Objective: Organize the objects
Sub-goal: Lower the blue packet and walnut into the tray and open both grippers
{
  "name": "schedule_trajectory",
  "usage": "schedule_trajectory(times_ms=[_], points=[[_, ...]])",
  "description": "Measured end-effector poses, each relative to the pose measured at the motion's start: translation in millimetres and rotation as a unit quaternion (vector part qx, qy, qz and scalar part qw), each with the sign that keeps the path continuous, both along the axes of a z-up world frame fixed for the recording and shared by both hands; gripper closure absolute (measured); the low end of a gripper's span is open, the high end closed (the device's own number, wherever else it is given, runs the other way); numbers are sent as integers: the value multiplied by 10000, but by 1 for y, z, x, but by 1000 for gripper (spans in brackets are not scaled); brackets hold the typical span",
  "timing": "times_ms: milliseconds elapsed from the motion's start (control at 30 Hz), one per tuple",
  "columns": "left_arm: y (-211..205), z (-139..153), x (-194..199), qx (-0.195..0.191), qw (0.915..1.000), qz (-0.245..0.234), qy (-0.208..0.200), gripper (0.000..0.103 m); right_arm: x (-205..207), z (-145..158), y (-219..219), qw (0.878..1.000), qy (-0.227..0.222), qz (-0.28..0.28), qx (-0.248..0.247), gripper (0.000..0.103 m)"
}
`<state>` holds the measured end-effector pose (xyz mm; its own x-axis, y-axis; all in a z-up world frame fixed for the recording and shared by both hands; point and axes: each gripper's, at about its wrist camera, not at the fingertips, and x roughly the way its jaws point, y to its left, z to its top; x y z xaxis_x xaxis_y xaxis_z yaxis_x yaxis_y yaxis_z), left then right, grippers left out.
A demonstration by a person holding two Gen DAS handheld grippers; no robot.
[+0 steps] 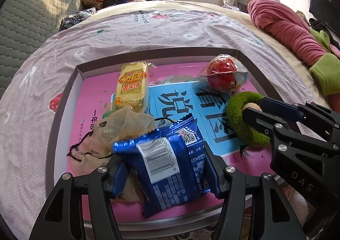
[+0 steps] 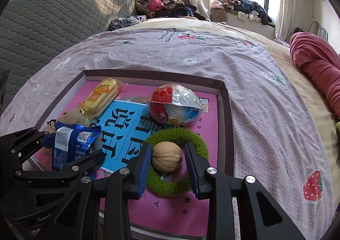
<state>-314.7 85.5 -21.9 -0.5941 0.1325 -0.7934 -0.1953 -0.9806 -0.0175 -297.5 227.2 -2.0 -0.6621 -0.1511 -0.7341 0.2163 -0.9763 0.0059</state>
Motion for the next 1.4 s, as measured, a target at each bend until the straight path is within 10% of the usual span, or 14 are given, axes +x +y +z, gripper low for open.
schedule_trajectory(times_ms=[1400], points=[[-9, 48, 23, 43, 9996, 96, 281, 17, 13, 30, 19, 9985, 357, -380, -190, 35]])
